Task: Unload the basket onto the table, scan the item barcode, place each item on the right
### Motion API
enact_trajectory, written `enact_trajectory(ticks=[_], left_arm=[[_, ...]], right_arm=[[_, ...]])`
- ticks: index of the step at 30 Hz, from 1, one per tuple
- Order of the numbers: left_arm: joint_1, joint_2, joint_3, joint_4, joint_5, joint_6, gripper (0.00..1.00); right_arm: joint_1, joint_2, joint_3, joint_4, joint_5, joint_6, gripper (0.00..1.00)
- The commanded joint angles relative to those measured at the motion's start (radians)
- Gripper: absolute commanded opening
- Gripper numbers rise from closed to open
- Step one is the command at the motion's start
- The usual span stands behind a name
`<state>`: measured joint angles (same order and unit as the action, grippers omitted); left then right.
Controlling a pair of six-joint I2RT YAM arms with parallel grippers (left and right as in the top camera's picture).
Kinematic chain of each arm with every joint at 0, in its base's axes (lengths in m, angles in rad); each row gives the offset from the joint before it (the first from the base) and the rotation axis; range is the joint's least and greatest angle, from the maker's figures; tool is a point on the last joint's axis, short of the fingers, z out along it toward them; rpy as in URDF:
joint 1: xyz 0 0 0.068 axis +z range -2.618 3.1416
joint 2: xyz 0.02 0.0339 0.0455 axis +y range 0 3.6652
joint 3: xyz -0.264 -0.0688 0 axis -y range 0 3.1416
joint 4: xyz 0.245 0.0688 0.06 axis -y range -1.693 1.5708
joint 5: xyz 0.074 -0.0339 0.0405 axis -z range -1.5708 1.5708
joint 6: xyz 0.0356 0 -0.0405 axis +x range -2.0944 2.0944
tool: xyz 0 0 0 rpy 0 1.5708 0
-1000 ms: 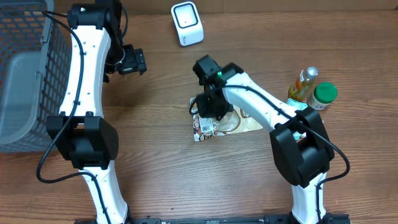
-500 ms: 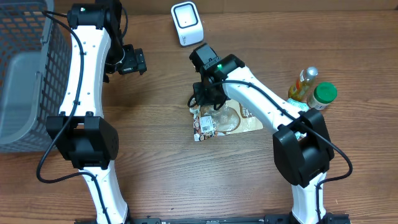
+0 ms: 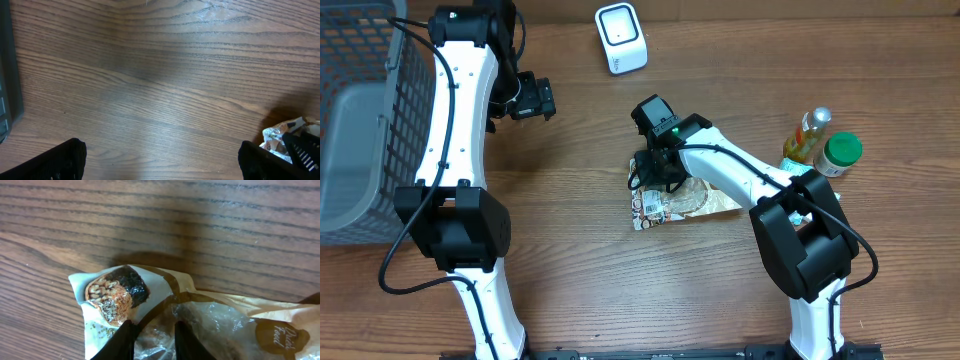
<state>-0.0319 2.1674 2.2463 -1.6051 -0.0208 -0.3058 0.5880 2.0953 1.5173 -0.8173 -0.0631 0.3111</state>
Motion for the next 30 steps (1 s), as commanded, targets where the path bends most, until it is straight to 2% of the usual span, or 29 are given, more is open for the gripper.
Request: enact_trajectory(ticks=[1,6,9,12,13,17,22,30], left_arm=[[-0.001,-0.013,0.013,-0.001,-0.012,0.011,1.00],[-0.001,-0.013,0.014,-0.001,-0.012,0.011,1.00],[-0.001,-0.013,0.013,-0.001,-0.012,0.011,1.00],[-0.001,-0.013,0.013,-0.001,-0.012,0.011,0.99],[-0.001,-0.013,0.014,-0.001,-0.012,0.011,1.00],[-0.001,-0.013,0.014,-0.001,-0.012,0.011,1.00],[-0.001,-0.013,0.014,-0.001,-0.012,0.011,1.00],[-0.001,-0.013,0.013,-0.001,-0.012,0.011,1.00]], right_arm=[[-0.006,-0.005,0.081,-0.044,-0.043,-0.008,0.28],[-0.006,-0.019,0.284,-0.199,-0.043,-0.080,0.37],[-0.007,-0.019,0.375,-0.270,-0.043,-0.080,0.48],[-0.007,-0.019,0.385,-0.287,-0.043,-0.080,0.49],[-0.007,-0.017,0.378,-0.289,-0.043,-0.080,0.48],[-0.005,-0.015,0.304,-0.273,-0.043,-0.072,0.32],[-0.004,-0.015,0.179,-0.158,-0.043,-0.026,0.14],[-0.004,-0.015,-0.016,0.116,-0.119,-0.024,0.06]])
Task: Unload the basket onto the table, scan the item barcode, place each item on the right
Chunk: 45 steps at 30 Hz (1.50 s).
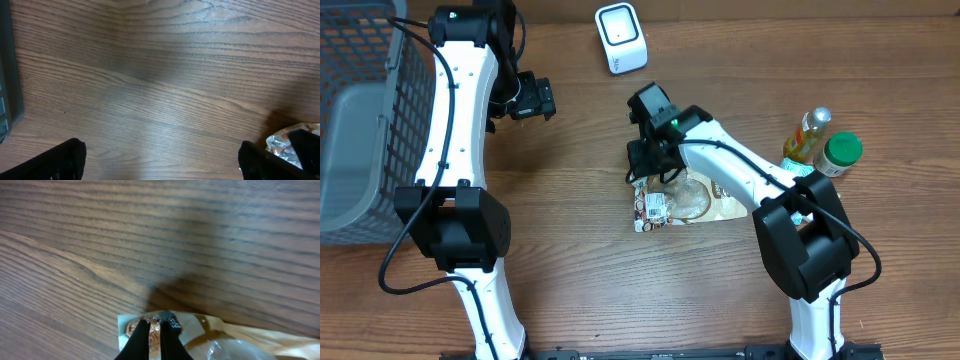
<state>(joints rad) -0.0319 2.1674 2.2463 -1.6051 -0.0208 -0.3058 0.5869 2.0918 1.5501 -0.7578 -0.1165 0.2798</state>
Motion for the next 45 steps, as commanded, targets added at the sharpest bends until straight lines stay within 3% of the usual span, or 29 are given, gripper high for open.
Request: enact_trajectory(ticks=[1,8,16,23,27,32,35,45], left_arm=[[-0.001,-0.013,0.013,-0.001,-0.012,0.011,0.99],[-0.001,-0.013,0.014,-0.001,-0.012,0.011,1.00],[-0.001,-0.013,0.013,-0.001,-0.012,0.011,1.00],[-0.001,-0.013,0.013,-0.001,-0.012,0.011,0.99],[-0.001,-0.013,0.013,-0.001,-0.012,0.011,1.00],[-0.001,-0.013,0.014,-0.001,-0.012,0.011,1.00],[-0.001,-0.013,0.013,-0.001,-0.012,0.011,1.00],[-0.001,-0.013,0.014,-0.001,-0.012,0.011,1.00]], right_arm=[[-0.003,-0.012,-0.056,0.075,-0.079,0.007,0.06],[-0.027,-0.041,0.039,0.066,-0.150,0.006,0.04],[-0.151,-0.145,0.174,-0.225,-0.146,-0.001,0.08],[-0.300,-0.150,0.171,-0.489,-0.146,-0.055,0.27],[-0.361,-0.150,0.170,-0.571,-0.121,-0.088,0.43],[-0.392,-0.150,0.158,-0.589,-0.075,-0.088,0.78],[-0.392,-0.150,0.147,-0.587,-0.074,-0.089,0.90],[-0.392,-0.150,0.139,-0.569,-0.064,-0.091,0.95]])
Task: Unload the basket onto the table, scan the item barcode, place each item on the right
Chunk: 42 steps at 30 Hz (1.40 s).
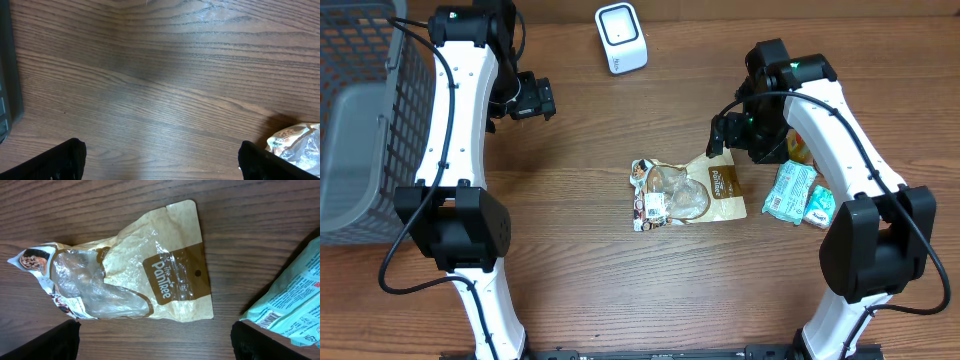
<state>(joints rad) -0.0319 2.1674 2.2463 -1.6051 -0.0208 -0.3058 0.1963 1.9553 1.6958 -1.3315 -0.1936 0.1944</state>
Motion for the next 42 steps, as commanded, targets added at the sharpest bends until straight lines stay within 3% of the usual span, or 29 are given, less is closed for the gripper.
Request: enact_trajectory(ticks=[1,26,35,38,42], left_arm=[[-0.001,-0.013,0.014,-0.001,-0.012,0.011,1.00],[-0.001,-0.013,0.014,-0.001,-0.012,0.011,0.99],[-0.001,-0.013,0.013,0.153,0.198,-0.050,1.00],[-0.017,-0.011,0.012,0.162,0.347,-0.093,0.99],[-0.081,-0.004,0.010,0.149,0.342,-0.095,0.99]], right_arm=[[-0.001,-0.014,-0.006,0.004,0.013,-0.006,0.95],[-0.001,-0.014,-0.006,-0.007,0.013,-0.007,1.00],[-0.015,-0.014,-0.006,-0.046,0.013,-0.047,1.00],[-0.015,-0.014,-0.006,-0.024,0.018,-0.047,1.00],[-0.015,-0.014,-0.006,0.021,0.018,-0.047,1.00]])
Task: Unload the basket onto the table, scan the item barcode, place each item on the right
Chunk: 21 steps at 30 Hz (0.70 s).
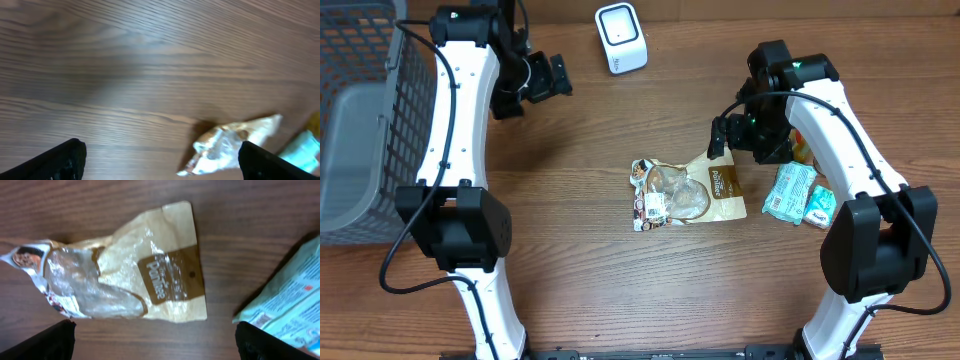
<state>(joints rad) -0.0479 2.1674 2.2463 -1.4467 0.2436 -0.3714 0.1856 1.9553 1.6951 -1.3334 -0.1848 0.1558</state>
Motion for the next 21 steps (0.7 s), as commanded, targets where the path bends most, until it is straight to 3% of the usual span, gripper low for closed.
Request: enact_trajectory(ticks=[1,14,15,16,18,21], left_arm=[[-0.088,-0.001,0.010,-0.016,0.078,-0.029,1.00],[-0.322,0.013,0.000,0.035,-0.058,-0.003,1.00],[-0.334,0.014,-0.005,0.023,-0.081,-0.008,0.86],[-0.345,0.016,-0.013,0.010,-0.103,-0.015,0.57],[-0.360,0.017,-0.043,-0.003,-0.132,-0.020,0.08],[-0.378,0.017,-0.118,0.008,-0.142,-0.033,0.04]], right_arm=[[-0.005,-0.014,-0.006,0.030,0.009,-0.008,1.00],[-0.005,-0.014,-0.006,-0.008,0.026,-0.008,1.00],[-0.005,-0.014,-0.006,-0.018,0.040,-0.008,1.00],[-0.005,-0.014,-0.006,-0.028,0.052,-0.008,1.00],[-0.005,-0.014,-0.006,-0.035,0.053,-0.008,1.00],[-0.005,-0.014,-0.006,-0.038,0.053,-0.008,1.00]])
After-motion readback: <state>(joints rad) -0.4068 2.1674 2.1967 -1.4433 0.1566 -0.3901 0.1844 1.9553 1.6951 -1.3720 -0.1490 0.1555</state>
